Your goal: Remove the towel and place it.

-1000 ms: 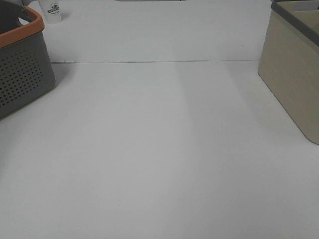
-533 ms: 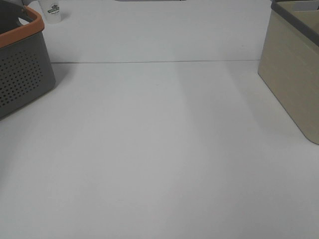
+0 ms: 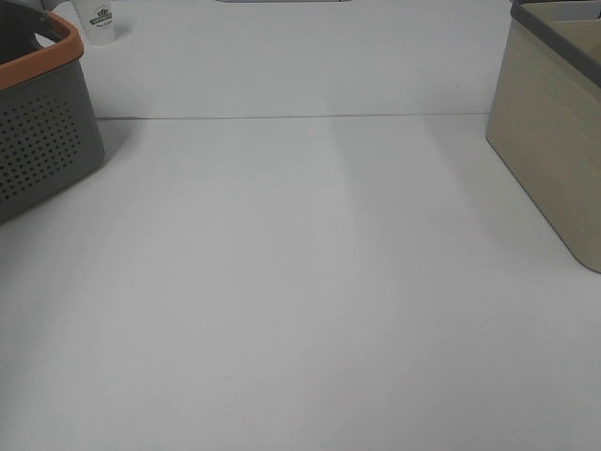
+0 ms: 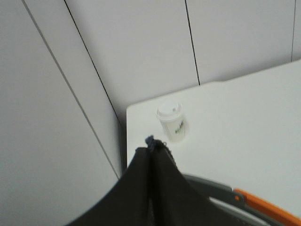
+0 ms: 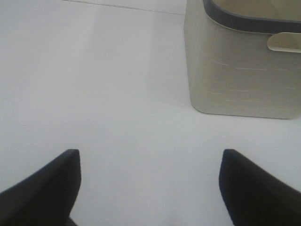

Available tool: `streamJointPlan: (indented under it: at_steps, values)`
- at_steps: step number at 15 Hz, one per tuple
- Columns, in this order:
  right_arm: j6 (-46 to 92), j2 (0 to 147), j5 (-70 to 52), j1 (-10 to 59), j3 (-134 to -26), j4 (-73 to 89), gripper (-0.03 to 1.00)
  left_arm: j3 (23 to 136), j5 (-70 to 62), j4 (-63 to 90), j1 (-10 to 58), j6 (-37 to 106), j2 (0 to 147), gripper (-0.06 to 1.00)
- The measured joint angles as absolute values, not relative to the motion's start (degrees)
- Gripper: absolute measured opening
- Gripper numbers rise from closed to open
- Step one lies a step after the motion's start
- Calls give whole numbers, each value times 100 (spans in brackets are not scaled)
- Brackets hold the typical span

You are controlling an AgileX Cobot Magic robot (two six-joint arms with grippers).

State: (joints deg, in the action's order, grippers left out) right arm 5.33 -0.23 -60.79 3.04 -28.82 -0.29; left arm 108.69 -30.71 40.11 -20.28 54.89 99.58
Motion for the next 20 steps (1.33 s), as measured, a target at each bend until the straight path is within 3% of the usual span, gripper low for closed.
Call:
streamJointPlan:
  at_steps: [6, 12, 17, 20]
  values:
    - [521, -23, -6073, 304, -2882, -29, 79, 10921, -980, 4045, -647, 5489, 9609, 0]
    - [521, -23, -6073, 304, -2882, -29, 79, 11706, 0, 4057, 825, 5489, 9609, 0]
    - [521, -23, -6073, 304, -2882, -29, 79, 11728, -178, 4057, 1450, 5489, 9609, 0]
    - [521, -23, -6073, 304, -2882, -29, 79, 11728, -1369, 4074, 1581, 5489, 9609, 0]
